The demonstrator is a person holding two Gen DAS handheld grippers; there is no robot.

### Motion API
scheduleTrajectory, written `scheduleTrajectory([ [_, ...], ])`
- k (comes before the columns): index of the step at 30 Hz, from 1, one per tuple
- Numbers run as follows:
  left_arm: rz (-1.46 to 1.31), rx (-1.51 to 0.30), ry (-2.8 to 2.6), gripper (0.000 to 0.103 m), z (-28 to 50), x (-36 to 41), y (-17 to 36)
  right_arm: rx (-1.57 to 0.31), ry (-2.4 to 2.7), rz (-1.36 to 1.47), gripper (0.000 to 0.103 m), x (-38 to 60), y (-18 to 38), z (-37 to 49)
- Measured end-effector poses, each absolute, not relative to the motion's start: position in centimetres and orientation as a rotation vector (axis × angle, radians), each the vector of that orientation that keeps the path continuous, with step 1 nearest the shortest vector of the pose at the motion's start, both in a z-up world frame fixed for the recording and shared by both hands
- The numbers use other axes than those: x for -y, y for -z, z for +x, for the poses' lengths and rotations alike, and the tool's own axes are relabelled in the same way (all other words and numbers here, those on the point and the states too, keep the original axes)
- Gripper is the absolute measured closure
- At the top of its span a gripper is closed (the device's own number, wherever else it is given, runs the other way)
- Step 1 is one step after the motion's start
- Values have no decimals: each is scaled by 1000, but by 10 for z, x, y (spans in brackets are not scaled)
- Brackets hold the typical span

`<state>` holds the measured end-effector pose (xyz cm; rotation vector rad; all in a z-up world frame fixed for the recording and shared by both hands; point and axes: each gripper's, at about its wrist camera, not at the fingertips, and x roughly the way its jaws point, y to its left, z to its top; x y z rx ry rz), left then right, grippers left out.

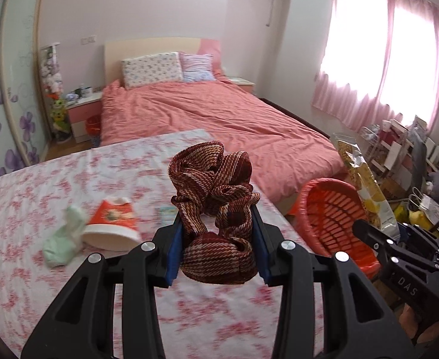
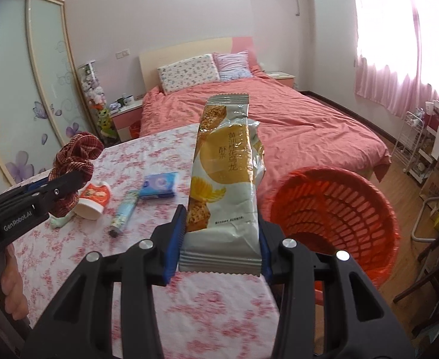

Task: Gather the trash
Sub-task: 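Carry plaid cloth and snack bag over the red basket and open both tools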

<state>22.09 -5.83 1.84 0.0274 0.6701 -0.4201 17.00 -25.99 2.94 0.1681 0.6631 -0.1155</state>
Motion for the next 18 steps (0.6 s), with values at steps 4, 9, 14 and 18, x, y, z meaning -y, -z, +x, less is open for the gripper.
scheduleTrajectory([
  [4, 50, -672, 485, 62, 220, 93, -15, -670, 161, 193, 61, 288, -24, 166],
  [9, 72, -677, 580, 62, 219, 139, -10, -674, 211, 218, 61, 322, -16, 160],
  [14, 96, -694, 657, 62, 220, 179, 1, -683, 267, 258, 61, 364, -4, 158],
  [18, 130, -717, 700, 62, 225, 210, 12, -692, 299, 290, 61, 391, 8, 156],
])
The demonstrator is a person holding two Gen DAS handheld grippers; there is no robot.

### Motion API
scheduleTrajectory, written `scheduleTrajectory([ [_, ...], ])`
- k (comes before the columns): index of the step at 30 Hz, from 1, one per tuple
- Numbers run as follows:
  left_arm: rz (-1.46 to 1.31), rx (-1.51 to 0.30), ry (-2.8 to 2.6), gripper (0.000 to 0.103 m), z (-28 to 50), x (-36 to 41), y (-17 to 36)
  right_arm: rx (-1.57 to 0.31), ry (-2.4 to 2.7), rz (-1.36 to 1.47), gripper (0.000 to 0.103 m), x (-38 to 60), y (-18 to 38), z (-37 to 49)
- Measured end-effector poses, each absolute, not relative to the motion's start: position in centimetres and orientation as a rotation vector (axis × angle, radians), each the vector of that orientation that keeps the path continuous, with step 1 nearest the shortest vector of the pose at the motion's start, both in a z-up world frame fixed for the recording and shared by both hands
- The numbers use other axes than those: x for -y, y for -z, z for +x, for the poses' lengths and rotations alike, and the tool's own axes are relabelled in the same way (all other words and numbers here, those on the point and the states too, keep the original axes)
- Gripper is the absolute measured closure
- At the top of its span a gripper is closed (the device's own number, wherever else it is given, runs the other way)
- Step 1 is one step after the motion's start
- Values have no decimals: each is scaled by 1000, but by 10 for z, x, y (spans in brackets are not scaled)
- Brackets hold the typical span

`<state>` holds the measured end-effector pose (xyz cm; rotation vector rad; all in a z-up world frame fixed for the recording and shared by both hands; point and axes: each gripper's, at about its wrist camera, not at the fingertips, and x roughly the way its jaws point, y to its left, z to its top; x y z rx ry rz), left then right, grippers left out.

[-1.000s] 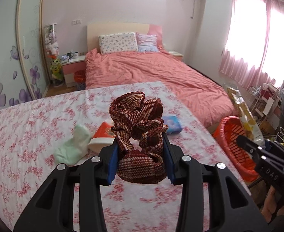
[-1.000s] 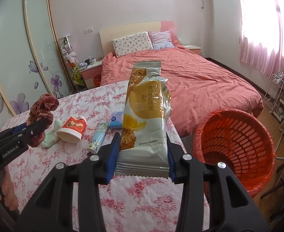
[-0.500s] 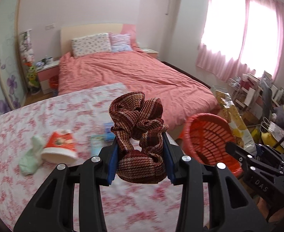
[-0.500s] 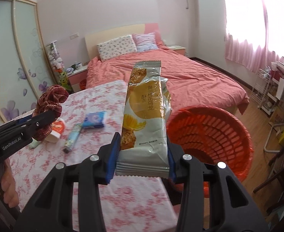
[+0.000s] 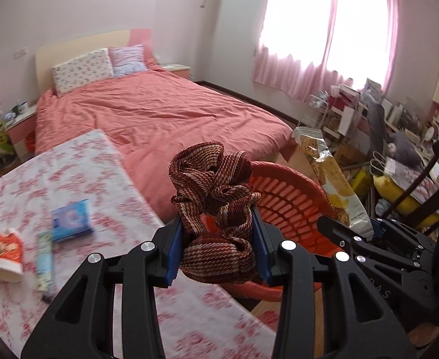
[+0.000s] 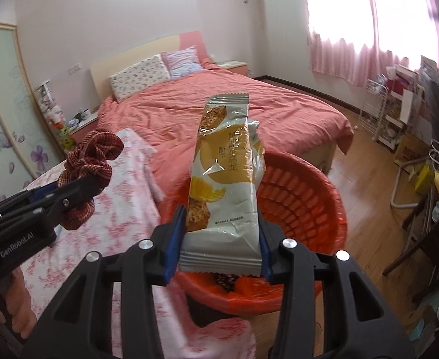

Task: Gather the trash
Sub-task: 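Carry plaid cloth and snack bag over the red basket and open both tools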

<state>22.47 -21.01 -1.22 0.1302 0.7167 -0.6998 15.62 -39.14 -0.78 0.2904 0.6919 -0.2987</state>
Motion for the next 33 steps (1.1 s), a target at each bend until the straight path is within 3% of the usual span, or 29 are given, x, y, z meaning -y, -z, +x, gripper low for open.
scheduleTrajectory([
  [7, 134, -773, 745, 59, 234, 248, 25, -703, 341, 320, 61, 428, 25, 162],
  [9, 134, -794, 747, 55, 238, 256, 29, -702, 346, 327, 59, 435, 29, 165],
  [13, 147, -824, 735, 40, 243, 261, 37, -706, 355, 345, 45, 445, 38, 168],
  [16, 153, -829, 707, 36, 245, 255, 41, -713, 370, 349, 43, 449, 44, 167],
  [33, 217, -776, 442, 36, 249, 157, 34, -708, 329, 236, 41, 390, 25, 172],
])
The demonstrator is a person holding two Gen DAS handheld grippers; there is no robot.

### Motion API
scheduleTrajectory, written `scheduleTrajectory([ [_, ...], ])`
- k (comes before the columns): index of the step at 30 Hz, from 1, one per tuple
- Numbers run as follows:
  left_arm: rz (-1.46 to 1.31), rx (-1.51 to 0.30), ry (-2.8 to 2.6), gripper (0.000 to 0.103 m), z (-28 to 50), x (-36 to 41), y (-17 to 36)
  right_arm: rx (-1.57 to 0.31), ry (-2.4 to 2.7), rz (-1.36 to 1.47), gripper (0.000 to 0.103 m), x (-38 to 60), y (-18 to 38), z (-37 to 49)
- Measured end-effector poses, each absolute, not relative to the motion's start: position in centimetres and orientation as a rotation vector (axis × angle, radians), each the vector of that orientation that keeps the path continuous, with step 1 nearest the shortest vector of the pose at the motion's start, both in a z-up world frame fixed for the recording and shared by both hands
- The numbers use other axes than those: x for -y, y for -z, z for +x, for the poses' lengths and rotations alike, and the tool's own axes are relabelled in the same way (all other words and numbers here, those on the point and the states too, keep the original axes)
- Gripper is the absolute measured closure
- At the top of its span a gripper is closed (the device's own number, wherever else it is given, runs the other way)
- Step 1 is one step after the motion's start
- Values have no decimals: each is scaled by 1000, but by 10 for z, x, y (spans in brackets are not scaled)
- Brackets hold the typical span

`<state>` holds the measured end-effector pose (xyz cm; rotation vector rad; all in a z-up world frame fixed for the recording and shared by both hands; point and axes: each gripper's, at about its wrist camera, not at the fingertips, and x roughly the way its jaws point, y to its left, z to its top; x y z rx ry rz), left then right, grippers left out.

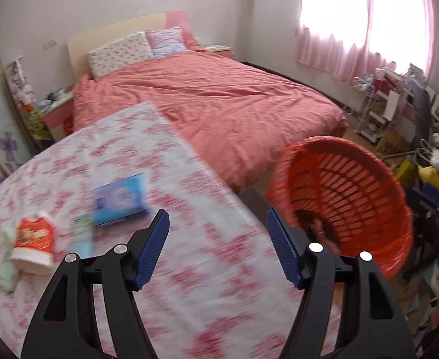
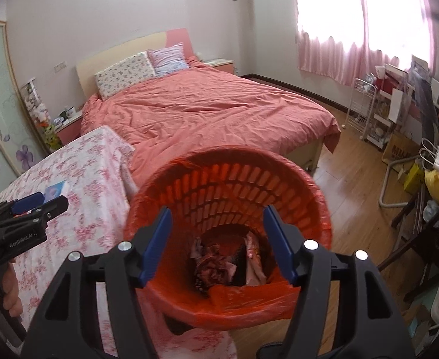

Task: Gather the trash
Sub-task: 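Grasp the hand cream tube with the right tool while the left tool approaches the paper cup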

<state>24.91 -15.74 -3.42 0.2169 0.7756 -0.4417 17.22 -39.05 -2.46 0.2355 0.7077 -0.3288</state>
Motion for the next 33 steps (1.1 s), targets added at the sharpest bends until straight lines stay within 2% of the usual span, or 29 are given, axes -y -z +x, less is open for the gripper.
scheduleTrajectory([
  [23, 73, -769, -36, 32, 269, -116, 44, -834, -38, 104, 41, 146, 49, 270],
  [30, 72, -716, -79, 32, 266, -152, 49, -873, -87, 76, 52, 90, 66, 295],
  [33, 69, -711, -85, 32, 267, -162, 51, -893, -73, 70, 60, 79, 74, 302],
])
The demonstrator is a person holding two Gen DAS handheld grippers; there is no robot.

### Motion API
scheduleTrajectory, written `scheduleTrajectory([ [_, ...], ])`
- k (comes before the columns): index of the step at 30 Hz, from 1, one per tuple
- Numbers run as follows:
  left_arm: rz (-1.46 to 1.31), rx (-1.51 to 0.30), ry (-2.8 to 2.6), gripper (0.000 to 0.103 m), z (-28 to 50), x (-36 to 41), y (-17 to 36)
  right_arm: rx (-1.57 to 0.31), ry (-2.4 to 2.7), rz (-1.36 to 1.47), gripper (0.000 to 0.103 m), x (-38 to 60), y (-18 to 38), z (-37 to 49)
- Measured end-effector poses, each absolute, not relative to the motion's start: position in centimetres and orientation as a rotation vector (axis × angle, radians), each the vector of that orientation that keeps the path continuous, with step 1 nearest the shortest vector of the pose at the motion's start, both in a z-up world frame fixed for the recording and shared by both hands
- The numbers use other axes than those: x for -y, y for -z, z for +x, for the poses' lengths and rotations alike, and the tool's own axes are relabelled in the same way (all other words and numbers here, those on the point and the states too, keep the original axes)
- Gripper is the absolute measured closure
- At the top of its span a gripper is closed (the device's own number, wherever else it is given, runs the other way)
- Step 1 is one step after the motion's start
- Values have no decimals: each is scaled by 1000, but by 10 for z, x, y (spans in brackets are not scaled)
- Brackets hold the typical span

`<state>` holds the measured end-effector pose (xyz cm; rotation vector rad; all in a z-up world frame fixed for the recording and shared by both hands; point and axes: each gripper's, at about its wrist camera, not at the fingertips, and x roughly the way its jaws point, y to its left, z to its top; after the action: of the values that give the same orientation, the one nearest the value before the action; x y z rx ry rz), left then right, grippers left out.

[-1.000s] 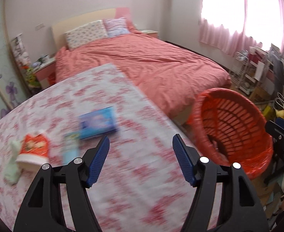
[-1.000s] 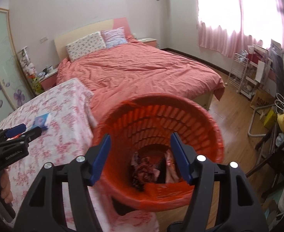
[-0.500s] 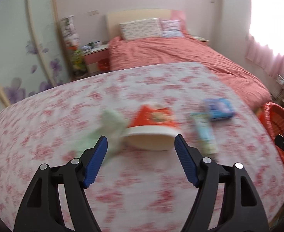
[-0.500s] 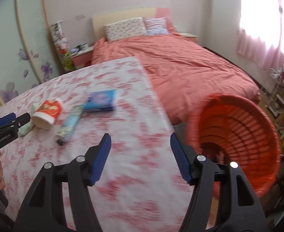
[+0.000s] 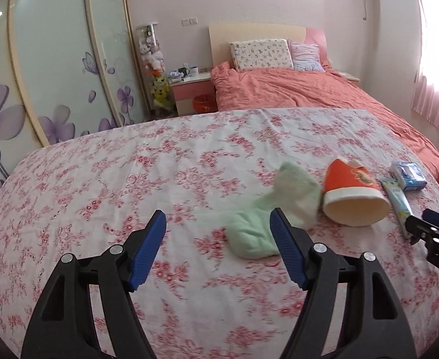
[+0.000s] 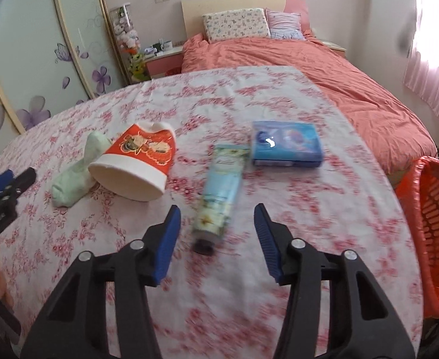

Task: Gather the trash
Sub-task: 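Grasp the hand cream tube with the right tool while the left tool approaches the paper cup, then close the left tool on the red-and-white paper cup rim while the right tool holds the tube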

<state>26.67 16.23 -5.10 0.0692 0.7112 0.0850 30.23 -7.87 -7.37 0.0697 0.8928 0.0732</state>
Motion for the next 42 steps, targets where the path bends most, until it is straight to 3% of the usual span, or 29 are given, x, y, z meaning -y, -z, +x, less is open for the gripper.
scheduleTrajectory([
  [4, 20, -751, -60, 32, 269, -174, 56, -913, -40, 88, 74, 76, 83, 308],
  [16, -2, -790, 12, 32, 271, -165, 63, -907, -32, 75, 76, 79, 84, 308],
  [30, 59, -776, 110, 32, 288, -102, 66, -827, 13, 115, 76, 124, 60, 271],
  [42, 196, -750, 120, 47, 301, -53, 71, -868, 37, 192, 76, 153, 74, 277],
])
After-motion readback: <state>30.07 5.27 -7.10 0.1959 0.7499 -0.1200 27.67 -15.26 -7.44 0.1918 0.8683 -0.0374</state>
